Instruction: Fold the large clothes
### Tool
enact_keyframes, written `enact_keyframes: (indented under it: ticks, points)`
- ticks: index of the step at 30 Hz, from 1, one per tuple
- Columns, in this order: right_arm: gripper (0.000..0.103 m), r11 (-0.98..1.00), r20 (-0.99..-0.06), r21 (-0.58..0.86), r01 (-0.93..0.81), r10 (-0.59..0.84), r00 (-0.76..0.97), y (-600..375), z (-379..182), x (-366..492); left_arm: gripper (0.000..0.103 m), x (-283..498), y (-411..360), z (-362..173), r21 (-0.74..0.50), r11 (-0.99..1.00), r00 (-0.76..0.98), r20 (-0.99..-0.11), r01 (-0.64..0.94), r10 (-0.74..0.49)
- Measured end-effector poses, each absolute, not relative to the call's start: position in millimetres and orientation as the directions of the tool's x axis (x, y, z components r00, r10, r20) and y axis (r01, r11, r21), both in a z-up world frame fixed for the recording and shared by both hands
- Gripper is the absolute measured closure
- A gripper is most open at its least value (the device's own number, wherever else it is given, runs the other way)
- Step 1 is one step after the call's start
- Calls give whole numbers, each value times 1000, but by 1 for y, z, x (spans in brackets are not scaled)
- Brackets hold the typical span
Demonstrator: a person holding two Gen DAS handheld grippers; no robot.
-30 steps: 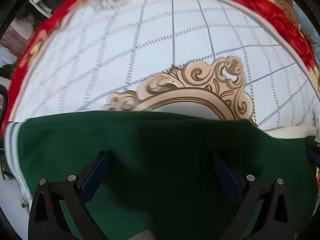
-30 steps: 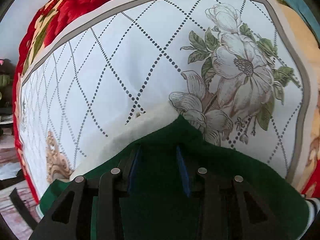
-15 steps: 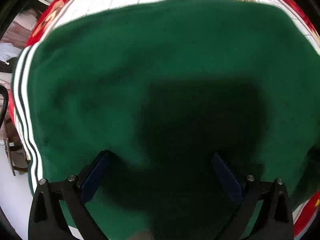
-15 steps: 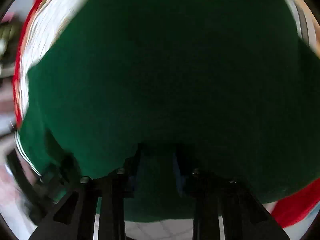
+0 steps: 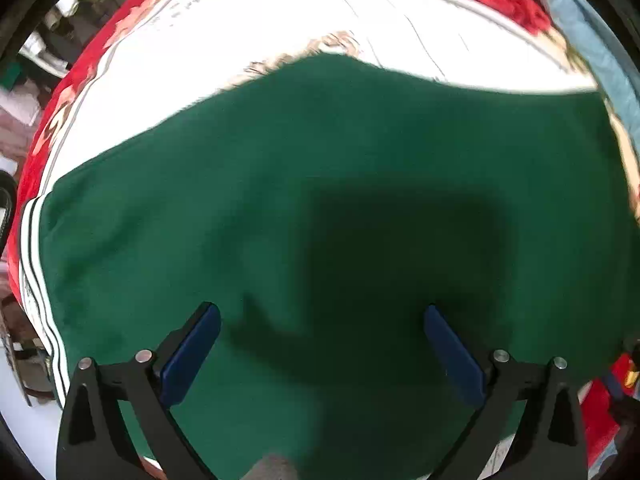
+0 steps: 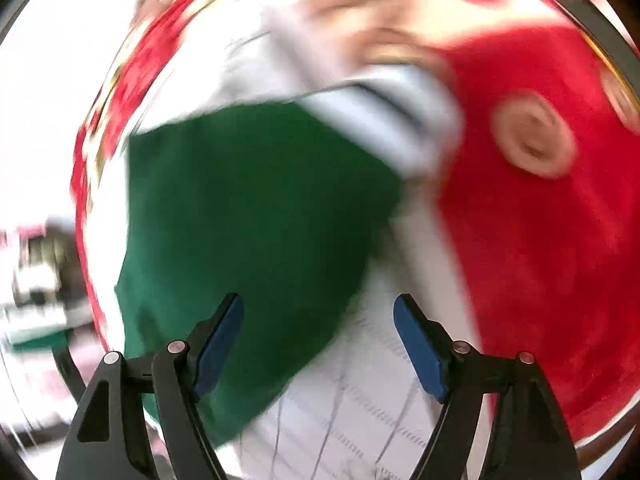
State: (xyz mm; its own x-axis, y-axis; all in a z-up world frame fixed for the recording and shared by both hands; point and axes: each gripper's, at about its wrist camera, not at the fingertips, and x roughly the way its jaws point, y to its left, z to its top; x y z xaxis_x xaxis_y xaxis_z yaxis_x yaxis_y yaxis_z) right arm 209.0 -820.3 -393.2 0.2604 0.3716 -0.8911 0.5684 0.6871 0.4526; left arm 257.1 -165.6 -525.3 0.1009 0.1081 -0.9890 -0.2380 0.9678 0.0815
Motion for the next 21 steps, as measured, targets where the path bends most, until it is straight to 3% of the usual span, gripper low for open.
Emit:
enact_keyframes:
  ticks: [6, 10, 12, 16, 17, 18, 20, 21]
  points:
    - [24, 569, -738, 675, 471, 541, 403, -810, -446, 244, 0, 267, -175, -532, 120, 969, 110, -983, -218, 146]
    - [22, 560, -711, 703, 438, 554, 433, -788, -456, 269, 0, 270, -167, -532, 97, 968, 97, -988, -230, 122]
    - [13, 518, -674, 738, 432, 564, 477, -789, -463, 279, 0, 276, -159, -533, 94, 968, 93, -989, -234, 119]
    - [15, 467, -629, 778, 420, 578, 520, -790, -466, 285, 0, 281, -150, -533, 92, 968, 92, -989, -235, 117]
    - [26, 443, -608, 794, 416, 588, 534, -790, -468, 286, 0, 281, -153, -532, 90, 968, 95, -989, -236, 115]
    - [51, 432, -605, 796, 423, 587, 538, -790, -470, 286, 0, 283, -151, -532, 87, 967, 97, -989, -238, 113]
    - [72, 407, -583, 812, 417, 599, 549, -788, -475, 287, 0, 280, -154, -532, 82, 968, 93, -990, -236, 106]
    - [75, 413, -587, 810, 417, 593, 552, -787, -474, 287, 0, 282, -153, -533, 79, 969, 89, -991, -233, 102]
